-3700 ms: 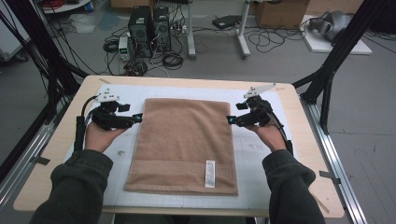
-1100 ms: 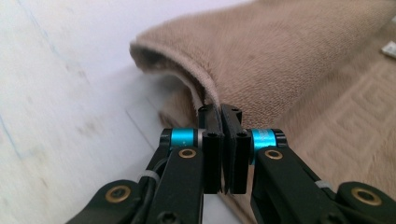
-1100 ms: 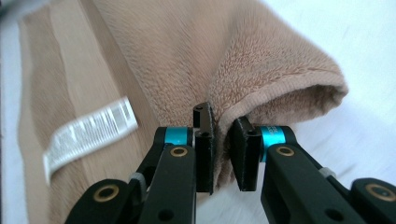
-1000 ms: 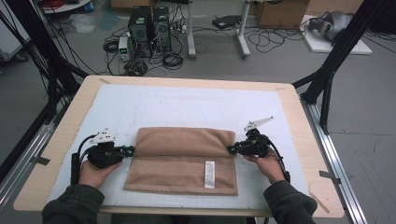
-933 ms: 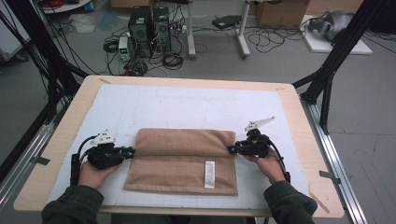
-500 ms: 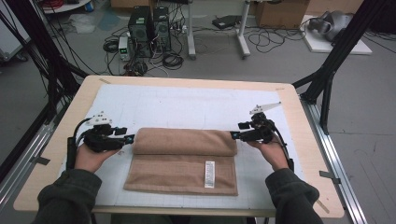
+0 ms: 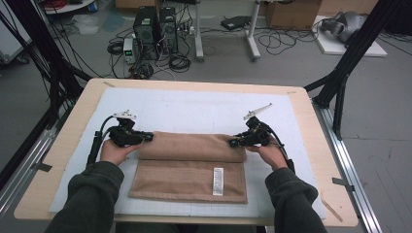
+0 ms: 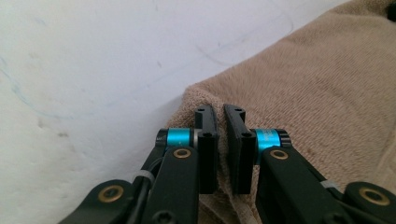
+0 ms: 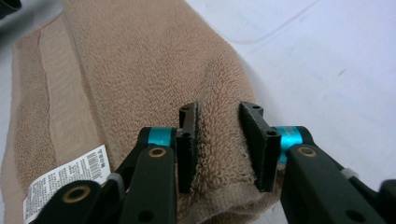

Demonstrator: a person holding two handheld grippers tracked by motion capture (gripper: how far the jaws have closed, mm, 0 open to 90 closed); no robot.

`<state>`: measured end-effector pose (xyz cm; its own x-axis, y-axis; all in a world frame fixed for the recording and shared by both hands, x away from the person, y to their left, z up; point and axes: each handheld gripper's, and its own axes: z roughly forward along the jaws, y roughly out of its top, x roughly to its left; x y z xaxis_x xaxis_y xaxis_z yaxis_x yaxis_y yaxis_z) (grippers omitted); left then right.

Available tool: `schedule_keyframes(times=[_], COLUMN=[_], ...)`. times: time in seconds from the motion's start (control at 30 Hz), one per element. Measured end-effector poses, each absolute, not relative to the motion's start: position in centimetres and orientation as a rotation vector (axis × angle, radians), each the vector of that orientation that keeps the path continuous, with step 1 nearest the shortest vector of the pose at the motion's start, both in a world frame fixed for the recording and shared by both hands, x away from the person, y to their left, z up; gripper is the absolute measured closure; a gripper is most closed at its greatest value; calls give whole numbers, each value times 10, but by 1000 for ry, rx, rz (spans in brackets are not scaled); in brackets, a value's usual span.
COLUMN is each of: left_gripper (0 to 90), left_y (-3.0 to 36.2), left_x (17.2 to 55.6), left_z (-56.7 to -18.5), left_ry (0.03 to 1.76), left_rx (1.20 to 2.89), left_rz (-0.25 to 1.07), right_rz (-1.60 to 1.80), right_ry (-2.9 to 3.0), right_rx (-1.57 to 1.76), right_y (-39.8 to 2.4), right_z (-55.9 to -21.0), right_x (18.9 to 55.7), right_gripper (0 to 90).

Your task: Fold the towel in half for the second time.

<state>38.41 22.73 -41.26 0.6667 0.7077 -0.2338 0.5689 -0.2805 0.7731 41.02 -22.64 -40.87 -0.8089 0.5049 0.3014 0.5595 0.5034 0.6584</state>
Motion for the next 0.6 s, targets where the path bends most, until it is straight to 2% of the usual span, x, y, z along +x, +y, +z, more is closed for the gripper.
schedule_keyframes(times=[0.2,0.37,0.5,0.6], left_gripper=[842,831,713,614], left_y=[237,241,255,264], left_x=[346,294,258,249], left_z=[-382,-374,-388,-390], left_ry=[893,792,782,811], left_rx=[1925,1931,1931,1924], left_rz=[283,330,301,309], right_rz=[-1357,-1411,-1442,-1473], right_ry=[-2735,-2783,-2767,-2744], right_rx=[-880,-720,-649,-665], right_y=[-227,-224,-232,-242], right_z=[-376,-363,-365,-365], right_x=[383,343,314,305], right_gripper=[666,645,558,513])
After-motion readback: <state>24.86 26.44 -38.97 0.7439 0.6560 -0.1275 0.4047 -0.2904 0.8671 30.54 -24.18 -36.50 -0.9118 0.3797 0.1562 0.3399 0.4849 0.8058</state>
